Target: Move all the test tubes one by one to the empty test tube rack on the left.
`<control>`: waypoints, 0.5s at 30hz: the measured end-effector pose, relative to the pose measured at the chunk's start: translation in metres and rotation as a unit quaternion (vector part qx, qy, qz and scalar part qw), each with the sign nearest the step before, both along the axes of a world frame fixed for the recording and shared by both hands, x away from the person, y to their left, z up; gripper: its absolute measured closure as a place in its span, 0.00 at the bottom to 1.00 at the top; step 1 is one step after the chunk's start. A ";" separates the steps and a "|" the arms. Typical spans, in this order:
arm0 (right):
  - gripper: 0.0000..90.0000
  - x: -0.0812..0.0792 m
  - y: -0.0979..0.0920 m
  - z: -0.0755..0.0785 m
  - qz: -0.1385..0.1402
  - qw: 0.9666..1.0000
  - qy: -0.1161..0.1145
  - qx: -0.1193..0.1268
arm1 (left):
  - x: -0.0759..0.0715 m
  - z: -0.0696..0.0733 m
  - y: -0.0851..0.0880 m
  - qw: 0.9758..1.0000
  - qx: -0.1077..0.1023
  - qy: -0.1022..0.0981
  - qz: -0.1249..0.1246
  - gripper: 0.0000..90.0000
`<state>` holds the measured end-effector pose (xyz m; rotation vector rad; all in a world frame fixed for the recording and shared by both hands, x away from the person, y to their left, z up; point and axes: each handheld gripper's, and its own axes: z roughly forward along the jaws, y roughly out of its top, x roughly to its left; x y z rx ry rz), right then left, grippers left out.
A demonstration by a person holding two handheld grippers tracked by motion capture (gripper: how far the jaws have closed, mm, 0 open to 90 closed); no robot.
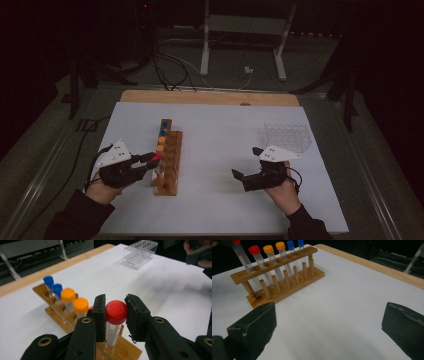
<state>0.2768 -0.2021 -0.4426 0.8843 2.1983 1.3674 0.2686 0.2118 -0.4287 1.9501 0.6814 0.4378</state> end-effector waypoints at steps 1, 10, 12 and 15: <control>0.00 0.000 0.000 0.000 0.001 1.000 0.001 0.001 | 0.001 -0.003 0.000 1.000 0.002 0.004 0.000 0.80; 0.00 0.000 -0.001 0.000 0.000 1.000 0.000 0.002 | 0.004 -0.015 -0.001 1.000 0.017 0.012 -0.007 0.79; 0.00 0.000 -0.001 0.000 0.001 1.000 0.001 0.002 | 0.003 -0.016 0.000 1.000 0.016 0.007 -0.012 0.78; 0.00 -0.001 -0.002 0.000 0.002 1.000 0.001 0.002 | -0.001 -0.015 0.001 1.000 0.007 0.000 -0.016 0.54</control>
